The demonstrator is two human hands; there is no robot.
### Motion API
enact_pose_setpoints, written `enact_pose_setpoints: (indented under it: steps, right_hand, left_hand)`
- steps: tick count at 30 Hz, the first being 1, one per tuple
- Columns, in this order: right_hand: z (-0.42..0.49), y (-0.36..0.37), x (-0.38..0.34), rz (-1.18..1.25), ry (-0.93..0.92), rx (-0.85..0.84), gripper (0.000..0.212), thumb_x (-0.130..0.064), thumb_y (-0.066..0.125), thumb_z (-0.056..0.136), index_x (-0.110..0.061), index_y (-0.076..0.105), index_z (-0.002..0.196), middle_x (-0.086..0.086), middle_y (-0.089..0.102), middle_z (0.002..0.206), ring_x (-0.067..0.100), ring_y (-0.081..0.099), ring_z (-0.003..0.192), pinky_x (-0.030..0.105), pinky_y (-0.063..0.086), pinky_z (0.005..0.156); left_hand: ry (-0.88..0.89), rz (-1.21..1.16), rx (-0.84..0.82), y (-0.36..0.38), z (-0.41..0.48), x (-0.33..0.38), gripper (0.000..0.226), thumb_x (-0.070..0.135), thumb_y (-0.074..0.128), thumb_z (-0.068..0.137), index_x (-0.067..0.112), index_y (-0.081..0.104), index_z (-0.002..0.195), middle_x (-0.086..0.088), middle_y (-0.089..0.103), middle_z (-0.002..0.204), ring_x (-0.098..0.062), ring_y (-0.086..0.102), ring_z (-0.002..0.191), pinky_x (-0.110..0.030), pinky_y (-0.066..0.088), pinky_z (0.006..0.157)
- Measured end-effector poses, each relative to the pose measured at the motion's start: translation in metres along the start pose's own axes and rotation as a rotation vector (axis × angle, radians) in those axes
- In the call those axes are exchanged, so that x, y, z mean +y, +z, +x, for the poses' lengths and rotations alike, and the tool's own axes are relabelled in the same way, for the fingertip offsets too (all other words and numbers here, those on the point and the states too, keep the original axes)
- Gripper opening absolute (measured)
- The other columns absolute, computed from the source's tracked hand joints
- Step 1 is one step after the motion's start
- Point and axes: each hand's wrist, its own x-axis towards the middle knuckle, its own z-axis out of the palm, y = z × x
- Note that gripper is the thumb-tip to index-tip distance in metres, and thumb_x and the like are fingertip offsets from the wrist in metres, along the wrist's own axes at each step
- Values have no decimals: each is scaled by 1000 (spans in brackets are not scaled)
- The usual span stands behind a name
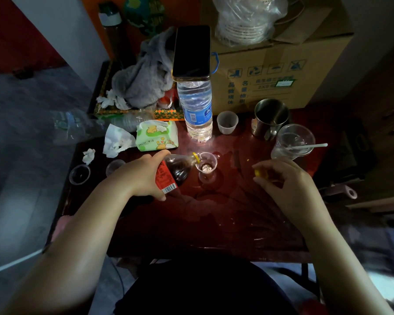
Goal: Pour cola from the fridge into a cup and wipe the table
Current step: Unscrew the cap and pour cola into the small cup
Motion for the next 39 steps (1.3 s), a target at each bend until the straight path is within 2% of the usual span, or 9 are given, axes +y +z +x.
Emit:
enact_pose_setpoints:
  steps: [11, 19, 23, 31, 39]
  right_hand:
    - [-3, 3, -2, 15, 6, 6, 25, -18, 75, 77, -31, 69, 97, -20, 59, 97, -3, 57, 89, 8, 44, 79]
    - [-5, 5, -5, 3, -11, -6, 25, -17, 75, 78, -29, 69, 99, -19, 60, 99, -3, 57, 90, 6, 43, 79]
    - [-6, 5, -8, -4, -21, -13, 25, -16, 75, 78, -29, 69, 99, -16, 60, 99, -3, 57, 90, 6, 44, 79]
    - [-8, 5, -14, -8, -26, -34, 27, -16, 74, 79, -36, 65, 96, -21, 58, 99, -6, 55, 94, 5, 43, 80]
    - [-3, 8, -24, 24, -87, -50, 26, -14, 74, 79, -28, 68, 100, -16, 60, 98, -6, 57, 91, 5, 42, 79]
  left_hand:
    - [0, 29, 4, 2, -3, 1, 113, 48, 85, 54, 44, 13, 141, 6, 49, 120, -20, 57, 104, -33, 45, 76]
    - [13, -95, 31, 14, -10, -3, 114, 45, 87, 52, 46, 13, 139, 5, 47, 121, -22, 55, 108, -44, 50, 86]
    - [31, -133, 71, 20, -14, -2, 114, 42, 87, 55, 45, 13, 141, 4, 46, 124, -21, 53, 110, -37, 47, 86]
    - [48, -229, 95, 29, -22, -5, 114, 41, 87, 57, 46, 11, 142, 5, 42, 129, -21, 49, 115, -38, 47, 89]
    - [121, -383, 178, 37, -32, 1, 113, 39, 88, 55, 52, 12, 138, 8, 41, 131, -13, 46, 117, -34, 45, 94]
